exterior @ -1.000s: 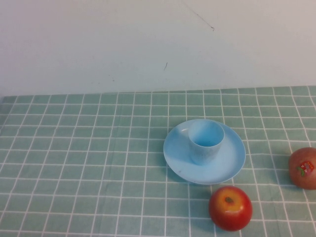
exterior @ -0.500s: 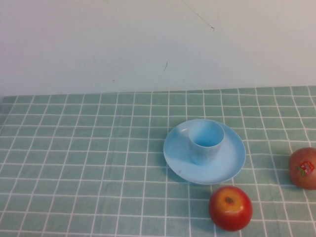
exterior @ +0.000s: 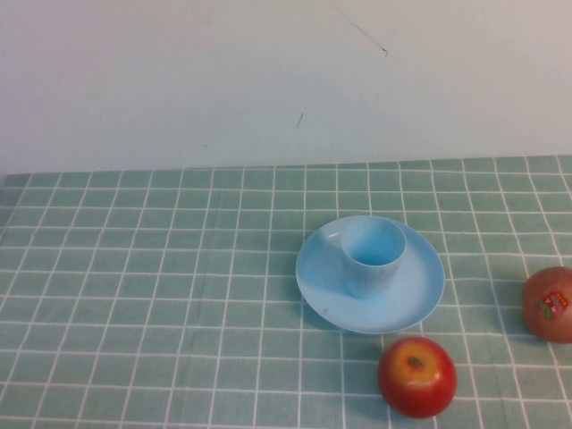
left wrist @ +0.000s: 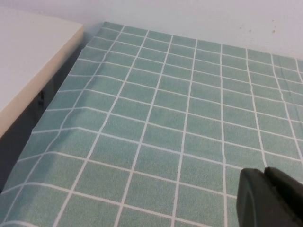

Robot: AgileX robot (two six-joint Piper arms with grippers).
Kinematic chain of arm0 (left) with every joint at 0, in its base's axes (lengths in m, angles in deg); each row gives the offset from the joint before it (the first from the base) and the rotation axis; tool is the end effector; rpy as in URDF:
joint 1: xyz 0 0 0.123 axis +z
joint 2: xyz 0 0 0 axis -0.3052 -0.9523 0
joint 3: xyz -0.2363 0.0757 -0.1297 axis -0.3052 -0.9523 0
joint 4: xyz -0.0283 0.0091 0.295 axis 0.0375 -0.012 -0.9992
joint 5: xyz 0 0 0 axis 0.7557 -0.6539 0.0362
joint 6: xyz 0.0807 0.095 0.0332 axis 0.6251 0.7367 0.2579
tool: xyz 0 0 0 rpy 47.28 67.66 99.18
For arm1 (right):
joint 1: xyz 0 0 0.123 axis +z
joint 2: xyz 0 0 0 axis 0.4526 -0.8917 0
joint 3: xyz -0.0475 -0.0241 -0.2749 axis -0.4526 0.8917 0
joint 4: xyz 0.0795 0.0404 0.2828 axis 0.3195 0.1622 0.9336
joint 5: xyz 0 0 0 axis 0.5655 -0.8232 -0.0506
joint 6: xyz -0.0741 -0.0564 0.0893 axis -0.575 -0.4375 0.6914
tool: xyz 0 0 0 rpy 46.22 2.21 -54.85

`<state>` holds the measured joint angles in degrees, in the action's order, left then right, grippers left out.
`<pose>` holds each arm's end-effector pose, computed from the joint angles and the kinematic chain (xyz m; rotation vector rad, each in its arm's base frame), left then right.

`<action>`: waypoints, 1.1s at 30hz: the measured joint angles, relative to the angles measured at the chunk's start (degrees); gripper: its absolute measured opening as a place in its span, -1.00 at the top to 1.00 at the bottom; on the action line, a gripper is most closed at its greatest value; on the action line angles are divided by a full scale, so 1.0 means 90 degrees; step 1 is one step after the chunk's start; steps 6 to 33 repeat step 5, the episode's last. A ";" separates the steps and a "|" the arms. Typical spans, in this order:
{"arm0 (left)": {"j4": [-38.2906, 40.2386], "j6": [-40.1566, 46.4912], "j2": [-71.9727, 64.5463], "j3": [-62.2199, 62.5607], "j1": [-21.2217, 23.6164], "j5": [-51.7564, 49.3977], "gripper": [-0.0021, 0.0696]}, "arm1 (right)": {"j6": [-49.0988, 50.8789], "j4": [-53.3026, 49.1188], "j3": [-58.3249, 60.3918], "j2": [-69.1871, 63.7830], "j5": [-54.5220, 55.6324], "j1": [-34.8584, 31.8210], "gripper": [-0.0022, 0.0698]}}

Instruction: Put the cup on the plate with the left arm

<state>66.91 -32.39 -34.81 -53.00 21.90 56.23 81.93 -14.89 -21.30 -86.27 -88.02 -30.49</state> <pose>0.1400 0.0100 0.1651 -0.2807 1.8170 -0.1140 0.1389 -0.0141 0.1596 -0.1316 1.8673 -0.2448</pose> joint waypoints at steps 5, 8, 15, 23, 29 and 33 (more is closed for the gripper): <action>0.0000 0.0000 0.0000 0.0000 0.0000 0.0000 0.94 | 0.0000 0.0000 0.0000 0.0000 0.0000 0.0000 0.95; 0.0000 0.0000 0.0000 0.0000 0.0000 0.0000 0.94 | 0.0000 0.0000 0.0000 0.0000 0.0000 0.0000 0.95; 0.0000 0.0000 0.0000 0.0000 0.0000 0.0000 0.94 | 0.0000 0.0000 0.0000 0.0000 0.0000 0.0000 0.95; 0.0000 0.0000 0.0000 0.0000 0.0000 0.0000 0.94 | 0.0000 0.0000 0.0000 0.0000 0.0000 0.0000 0.95; 0.0000 0.0000 0.0000 0.0000 0.0000 0.0000 0.94 | 0.0000 0.0000 0.0000 0.0000 0.0000 0.0000 0.95; 0.0000 0.0000 0.0000 0.0000 0.0000 0.0000 0.94 | 0.0000 0.0000 0.0000 0.0000 0.0000 0.0000 0.95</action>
